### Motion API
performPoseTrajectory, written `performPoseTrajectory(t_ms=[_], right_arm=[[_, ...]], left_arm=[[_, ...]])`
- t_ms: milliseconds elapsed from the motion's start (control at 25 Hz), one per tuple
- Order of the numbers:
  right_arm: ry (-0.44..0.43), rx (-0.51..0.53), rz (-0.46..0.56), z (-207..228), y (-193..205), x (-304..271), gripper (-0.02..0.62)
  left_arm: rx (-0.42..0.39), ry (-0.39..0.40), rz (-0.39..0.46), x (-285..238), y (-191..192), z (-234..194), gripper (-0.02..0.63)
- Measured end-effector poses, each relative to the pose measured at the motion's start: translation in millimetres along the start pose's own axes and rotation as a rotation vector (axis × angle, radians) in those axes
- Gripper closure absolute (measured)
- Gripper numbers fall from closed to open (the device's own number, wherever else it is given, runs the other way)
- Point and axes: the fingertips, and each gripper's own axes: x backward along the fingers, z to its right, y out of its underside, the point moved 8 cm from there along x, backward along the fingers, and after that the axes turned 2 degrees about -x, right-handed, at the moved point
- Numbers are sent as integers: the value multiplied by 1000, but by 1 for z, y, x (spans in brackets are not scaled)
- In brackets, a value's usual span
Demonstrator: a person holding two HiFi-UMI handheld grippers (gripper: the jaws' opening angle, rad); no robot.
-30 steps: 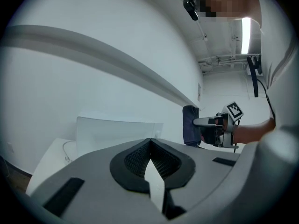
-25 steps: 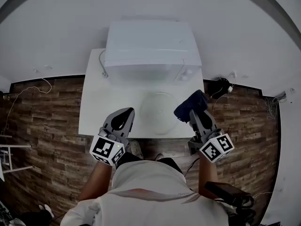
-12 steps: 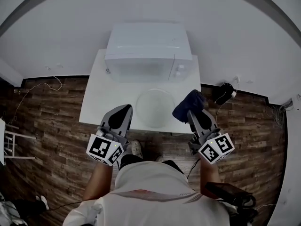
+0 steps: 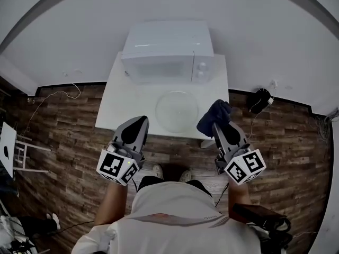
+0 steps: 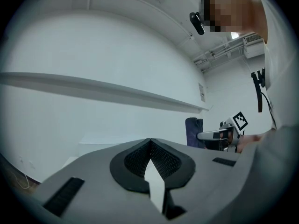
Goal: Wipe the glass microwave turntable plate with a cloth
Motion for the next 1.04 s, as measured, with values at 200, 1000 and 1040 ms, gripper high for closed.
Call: performPoseTrajectory(t_ms=[200,1000,1040], right_arm=[[14,47,-2,-12,-8,6,534],[37,92,-34,-71,-2,-17,534],[38,93,-35,-73,-2,-17,534]], left_arm=[[4,21,26,6,-2,4,595],[69,38,36,49,9,-40,595],[71,38,36,51,9,-41,595]])
